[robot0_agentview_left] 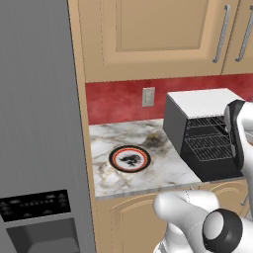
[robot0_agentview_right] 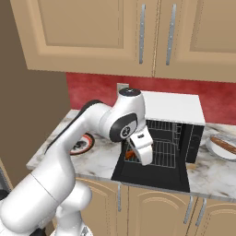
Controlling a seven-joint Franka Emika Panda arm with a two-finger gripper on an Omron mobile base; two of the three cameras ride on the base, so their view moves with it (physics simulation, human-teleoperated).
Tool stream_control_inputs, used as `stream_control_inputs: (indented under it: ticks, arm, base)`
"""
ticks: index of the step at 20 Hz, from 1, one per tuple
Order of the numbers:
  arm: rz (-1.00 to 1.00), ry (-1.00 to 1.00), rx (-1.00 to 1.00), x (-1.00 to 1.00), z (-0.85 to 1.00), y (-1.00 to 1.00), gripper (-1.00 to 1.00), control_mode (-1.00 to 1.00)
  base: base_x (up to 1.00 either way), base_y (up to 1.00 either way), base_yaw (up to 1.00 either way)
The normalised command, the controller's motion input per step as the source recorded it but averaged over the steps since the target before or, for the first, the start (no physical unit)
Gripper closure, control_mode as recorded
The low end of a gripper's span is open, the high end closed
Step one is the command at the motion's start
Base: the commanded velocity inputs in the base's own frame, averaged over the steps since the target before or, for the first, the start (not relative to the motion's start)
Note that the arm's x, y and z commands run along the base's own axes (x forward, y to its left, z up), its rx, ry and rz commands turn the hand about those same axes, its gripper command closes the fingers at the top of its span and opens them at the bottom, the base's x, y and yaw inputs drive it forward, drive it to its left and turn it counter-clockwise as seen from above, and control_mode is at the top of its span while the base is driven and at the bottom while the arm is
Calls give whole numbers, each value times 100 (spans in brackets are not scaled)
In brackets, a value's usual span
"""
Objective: Open the toaster oven door. Place the baguette on the top rack in the toaster oven and place the chicken drumstick on the bottom rack.
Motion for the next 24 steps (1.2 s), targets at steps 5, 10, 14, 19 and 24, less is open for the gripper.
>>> stream_control_inputs:
  ticks: [5, 10, 14, 19, 24]
  arm:
    - [4, -9, 0, 23, -25, -3, 100, -100]
    - [17, -9, 1, 20, -15, -2, 100, -100]
    - [23, -5, 0, 9, 0, -1, 100, -100]
    - [25, -1, 0, 13, 0, 0, 100, -100]
    - [18, 0, 1, 30, -4, 0, 100, -100]
  base:
    - [0, 0, 0]
    - [0, 0, 0]
    - [0, 0, 0]
    - [0, 0, 0]
    - [0, 0, 0]
